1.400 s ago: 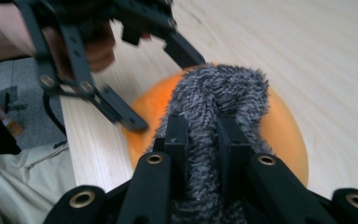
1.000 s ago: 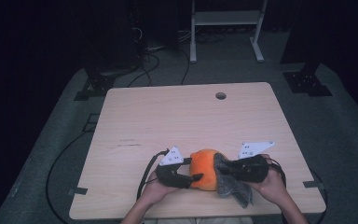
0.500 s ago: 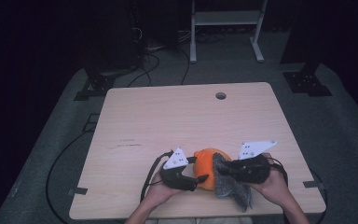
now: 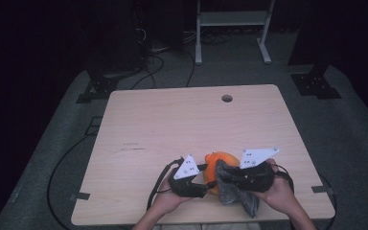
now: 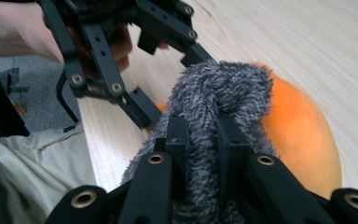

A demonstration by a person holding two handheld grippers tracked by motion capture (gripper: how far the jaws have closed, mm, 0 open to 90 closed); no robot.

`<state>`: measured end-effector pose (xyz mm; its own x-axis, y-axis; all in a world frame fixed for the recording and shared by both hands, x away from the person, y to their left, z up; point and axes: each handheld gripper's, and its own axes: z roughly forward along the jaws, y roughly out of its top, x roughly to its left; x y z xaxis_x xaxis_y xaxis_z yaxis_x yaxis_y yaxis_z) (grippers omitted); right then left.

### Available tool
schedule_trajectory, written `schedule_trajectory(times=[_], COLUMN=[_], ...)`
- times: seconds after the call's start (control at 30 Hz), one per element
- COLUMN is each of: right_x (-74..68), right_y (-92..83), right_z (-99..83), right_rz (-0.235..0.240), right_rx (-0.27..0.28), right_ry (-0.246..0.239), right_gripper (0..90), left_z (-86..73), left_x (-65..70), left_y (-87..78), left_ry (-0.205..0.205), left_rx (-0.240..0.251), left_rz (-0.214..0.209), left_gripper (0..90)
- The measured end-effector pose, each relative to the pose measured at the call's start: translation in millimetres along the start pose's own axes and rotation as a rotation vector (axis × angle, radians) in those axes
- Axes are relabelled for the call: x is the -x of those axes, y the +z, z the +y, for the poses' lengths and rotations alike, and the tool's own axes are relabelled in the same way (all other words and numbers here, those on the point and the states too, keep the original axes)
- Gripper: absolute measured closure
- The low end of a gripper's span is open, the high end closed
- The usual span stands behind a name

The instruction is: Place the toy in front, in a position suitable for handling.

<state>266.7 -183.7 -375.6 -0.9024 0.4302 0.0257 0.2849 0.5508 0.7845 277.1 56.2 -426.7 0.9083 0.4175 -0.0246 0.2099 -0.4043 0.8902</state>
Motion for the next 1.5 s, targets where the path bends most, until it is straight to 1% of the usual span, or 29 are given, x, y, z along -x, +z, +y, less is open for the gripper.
schedule_trajectory(times=[0.1,0.2,0.27,0.3,0.37,0.4,0.47,0.5,0.53,0.57,0.6,0.63,0.67,0.7,0.73,0.77,0.83,0.87,0.97,1.03,1.07,1.13,1.23,1.27,1.3,1.37,1.4,1.43,1.5], right_x=[9.2,16.9,18.0,15.0,9.1,5.4,0.0,0.7,3.3,6.9,10.2,13.1,14.7,14.7,14.0,13.0,10.7,10.5,16.0,20.6,23.0,26.0,22.7,22.1,21.4,21.3,21.7,22.2,19.8], right_y=[-0.6,-5.3,-9.2,-10.1,-8.5,-6.2,-0.7,0.1,-0.8,-2.4,-5.0,-8.3,-11.6,-14.7,-16.7,-16.6,-10.4,-6.5,-4.9,-6.9,-7.8,-10.2,-10.8,-8.9,-5.8,-0.7,-0.3,-0.8,-1.5], right_z=[-9.1,-17.8,-19.1,-16.6,-10.8,-7.7,-4.5,-5.0,-6.5,-8.5,-10.1,-11.2,-11.3,-10.3,-8.7,-6.7,-5.0,-6.2,-12.3,-17.8,-21.0,-22.9,-17.3,-16.5,-16.8,-19.4,-20.0,-19.9,-17.2], right_rz=[-0.004,-0.036,-0.035,-0.032,-0.004,0.013,0.02,0.022,0.027,0.021,0.003,-0.012,-0.025,-0.026,-0.021,-0.013,-0.032,-0.024,0.012,0.007,0.004,0.006,0.002,0.005,0.005,0.014,0.026,0.024,0.017], right_rx=[-0.018,-0.054,-0.044,-0.032,-0.005,0.002,-0.012,-0.017,-0.016,-0.021,-0.03,-0.022,0.004,0.036,0.064,0.074,0.034,0.02,0.009,-0.013,-0.019,-0.001,0.026,0.019,0.01,-0.007,-0.008,-0.007,0.008], right_ry=[0.021,0.041,0.058,0.045,0.028,0.011,-0.014,-0.015,-0.001,0.009,0.019,0.036,0.048,0.057,0.067,0.069,0.037,0.035,0.048,0.054,0.066,0.091,0.083,0.079,0.074,0.071,0.084,0.088,0.079], right_gripper=[77.2,77.2,77.3,77.3,77.3,77.2,77.1,77.2,77.3,77.3,77.3,77.2,77.2,77.1,77.1,77.0,76.7,76.6,76.5,76.5,76.5,76.4,76.4,76.4,76.4,76.7,76.7,76.6,76.5], left_z=[-3.7,-3.8,-2.8,-2.2,-1.3,-0.8,-1.2,-1.9,-2.4,-3.0,-3.5,-3.9,-4.0,-3.8,-3.5,-3.1,-2.3,-2.4,-4.3,-4.9,-5.1,-5.2,-6.2,-6.7,-7.0,-7.6,-8.3,-8.9,-8.6], left_x=[-4.8,-7.0,-6.3,-5.3,-3.1,-1.8,-1.1,-2.4,-3.4,-3.5,-3.6,-3.9,-3.7,-2.8,-1.6,-0.2,1.9,2.0,-0.5,-2.1,-2.9,-3.5,-5.3,-6.2,-7.7,-11.3,-12.8,-12.8,-10.3], left_y=[-1.5,-1.4,-0.9,-0.7,-0.5,-0.4,-0.2,-0.6,-0.8,-0.7,-0.7,-0.7,-0.8,-0.8,-0.9,-0.9,-0.5,-0.3,-1.6,-1.9,-2.0,-2.0,-3.8,-4.5,-5.2,-5.2,-5.2,-4.6,-3.3], left_ry=[-0.024,-0.043,-0.042,-0.041,-0.031,-0.022,-0.007,-0.008,-0.013,-0.01,-0.007,-0.012,-0.01,-0.001,0.007,0.015,0.036,0.05,0.039,0.031,0.025,0.023,0.026,0.021,0.004,-0.053,-0.073,-0.075,-0.055], left_rx=[0.0,0.008,0.014,0.019,0.02,0.016,0.004,0.002,0.0,-0.003,-0.009,-0.006,-0.007,-0.006,-0.001,0.005,-0.003,-0.017,-0.024,-0.023,-0.022,-0.021,-0.033,-0.036,-0.034,-0.012,-0.002,0.004,-0.001], left_rz=[-0.001,-0.007,-0.009,-0.012,-0.016,-0.012,-0.006,-0.006,-0.007,0.0,0.004,-0.001,-0.004,-0.005,-0.011,-0.018,-0.02,-0.014,-0.013,-0.015,-0.017,-0.017,-0.021,-0.023,-0.032,-0.062,-0.07,-0.066,-0.057], left_gripper=[39.2,38.2,38.1,38.1,38.2,38.2,38.3,38.6,38.9,39.1,39.4,39.4,39.4,39.3,38.9,38.4,38.3,38.6,39.3,39.1,39.1,39.0,38.9,38.7,37.4,31.7,31.3,32.2,35.8])
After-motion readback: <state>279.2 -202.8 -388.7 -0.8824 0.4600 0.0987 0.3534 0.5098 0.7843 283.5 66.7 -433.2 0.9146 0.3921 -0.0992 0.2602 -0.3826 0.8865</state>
